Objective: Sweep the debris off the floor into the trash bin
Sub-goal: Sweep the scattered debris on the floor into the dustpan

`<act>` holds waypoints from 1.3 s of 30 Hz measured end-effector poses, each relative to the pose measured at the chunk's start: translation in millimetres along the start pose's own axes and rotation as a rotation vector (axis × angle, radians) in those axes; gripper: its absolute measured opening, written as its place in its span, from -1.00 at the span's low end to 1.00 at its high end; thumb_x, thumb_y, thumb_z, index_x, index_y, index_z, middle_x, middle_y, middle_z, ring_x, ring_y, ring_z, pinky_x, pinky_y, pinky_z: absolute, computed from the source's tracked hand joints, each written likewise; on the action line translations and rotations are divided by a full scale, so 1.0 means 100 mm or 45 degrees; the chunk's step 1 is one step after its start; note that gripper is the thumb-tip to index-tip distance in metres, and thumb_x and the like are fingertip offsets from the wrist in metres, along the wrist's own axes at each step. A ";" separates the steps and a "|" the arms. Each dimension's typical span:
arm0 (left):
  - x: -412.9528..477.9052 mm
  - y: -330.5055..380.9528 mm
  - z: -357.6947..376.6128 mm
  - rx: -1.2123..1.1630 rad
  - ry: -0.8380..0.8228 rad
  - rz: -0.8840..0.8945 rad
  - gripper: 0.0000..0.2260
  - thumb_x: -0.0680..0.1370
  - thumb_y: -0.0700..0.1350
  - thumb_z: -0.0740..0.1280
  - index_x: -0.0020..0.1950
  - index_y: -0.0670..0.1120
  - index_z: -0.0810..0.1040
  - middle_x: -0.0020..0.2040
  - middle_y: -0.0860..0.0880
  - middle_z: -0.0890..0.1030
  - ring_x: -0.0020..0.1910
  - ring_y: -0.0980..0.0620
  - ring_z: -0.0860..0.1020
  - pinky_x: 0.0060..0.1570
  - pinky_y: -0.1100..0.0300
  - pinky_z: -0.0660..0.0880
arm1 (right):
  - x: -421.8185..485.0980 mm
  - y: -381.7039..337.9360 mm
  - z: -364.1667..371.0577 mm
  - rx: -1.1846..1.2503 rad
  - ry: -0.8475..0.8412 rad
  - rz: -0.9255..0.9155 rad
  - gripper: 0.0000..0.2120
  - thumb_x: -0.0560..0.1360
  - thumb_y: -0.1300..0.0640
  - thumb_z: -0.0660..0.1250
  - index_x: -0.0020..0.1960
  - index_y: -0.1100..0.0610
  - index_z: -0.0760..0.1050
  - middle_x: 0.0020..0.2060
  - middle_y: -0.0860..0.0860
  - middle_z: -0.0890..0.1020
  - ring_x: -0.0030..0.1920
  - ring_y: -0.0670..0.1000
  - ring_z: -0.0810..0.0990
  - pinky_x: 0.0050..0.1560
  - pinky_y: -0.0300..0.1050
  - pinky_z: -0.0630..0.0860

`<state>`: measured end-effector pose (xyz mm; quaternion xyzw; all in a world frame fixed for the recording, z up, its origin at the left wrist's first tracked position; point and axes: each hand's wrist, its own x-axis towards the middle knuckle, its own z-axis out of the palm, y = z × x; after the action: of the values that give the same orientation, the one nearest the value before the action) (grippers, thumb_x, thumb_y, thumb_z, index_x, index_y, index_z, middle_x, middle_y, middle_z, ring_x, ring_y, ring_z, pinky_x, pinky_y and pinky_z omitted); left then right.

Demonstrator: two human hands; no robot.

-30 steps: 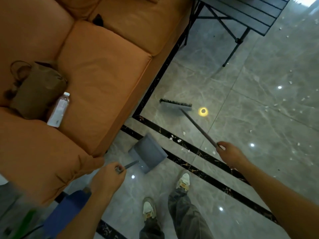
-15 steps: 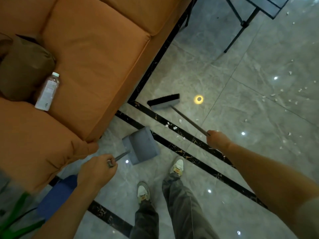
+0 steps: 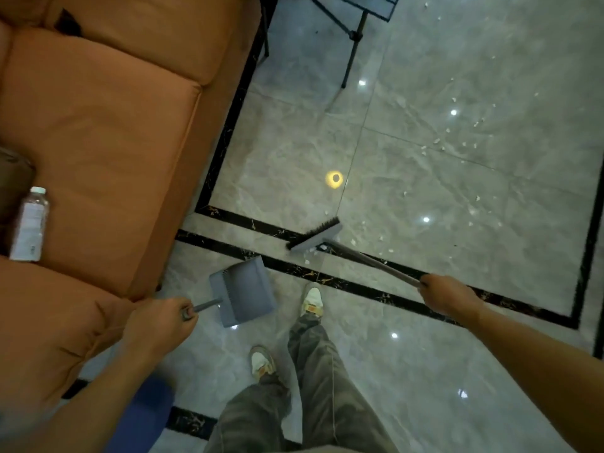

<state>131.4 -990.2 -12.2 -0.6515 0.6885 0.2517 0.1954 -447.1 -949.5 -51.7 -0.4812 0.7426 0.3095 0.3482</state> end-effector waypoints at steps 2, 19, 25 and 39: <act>0.04 0.04 -0.04 0.012 -0.013 0.003 -0.80 0.48 -0.06 0.47 -0.35 -0.01 0.61 -0.47 0.01 0.58 -0.50 -0.01 0.53 -0.52 0.14 0.43 | -0.07 0.18 0.07 0.143 0.039 0.081 -0.74 0.67 -0.04 0.15 0.14 0.03 0.56 -0.20 -0.04 0.60 -0.24 -0.01 0.61 -0.17 0.01 0.64; 0.43 -0.07 -0.29 0.124 0.030 0.272 -0.74 0.55 -0.02 0.38 -0.34 0.03 0.52 -0.47 0.03 0.53 -0.49 0.01 0.50 -0.52 0.16 0.32 | -0.38 -1.42 0.71 0.843 -0.220 0.491 -0.73 0.66 0.13 0.22 0.31 0.21 0.46 -0.11 0.14 0.57 -0.25 0.05 0.55 -0.35 -0.11 0.53; 0.49 -0.24 -0.42 0.249 -0.004 0.422 -0.77 0.57 0.00 0.36 -0.30 0.05 0.57 -0.43 0.06 0.53 -0.45 0.02 0.50 -0.50 0.18 0.22 | -1.05 -1.33 1.13 0.781 -0.059 0.564 -0.77 0.66 0.07 0.22 0.22 0.17 0.51 -0.14 0.12 0.57 -0.23 0.08 0.62 -0.35 -0.09 0.59; 0.82 -0.10 -0.21 0.333 0.103 0.586 -0.90 0.56 -0.04 0.43 -0.13 0.02 0.71 -0.32 -0.02 0.68 -0.37 -0.12 0.61 -0.44 0.08 0.49 | -0.39 -1.15 1.44 1.379 -0.093 0.757 -0.63 0.64 0.22 0.16 0.38 0.36 0.47 -0.27 0.13 0.48 -0.40 0.05 0.42 -0.45 -0.08 0.40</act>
<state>136.3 -1068.4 -45.6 -0.4566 0.8524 0.1721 0.1880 -297.5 -855.4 -115.8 0.0020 0.8842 -0.0113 0.4670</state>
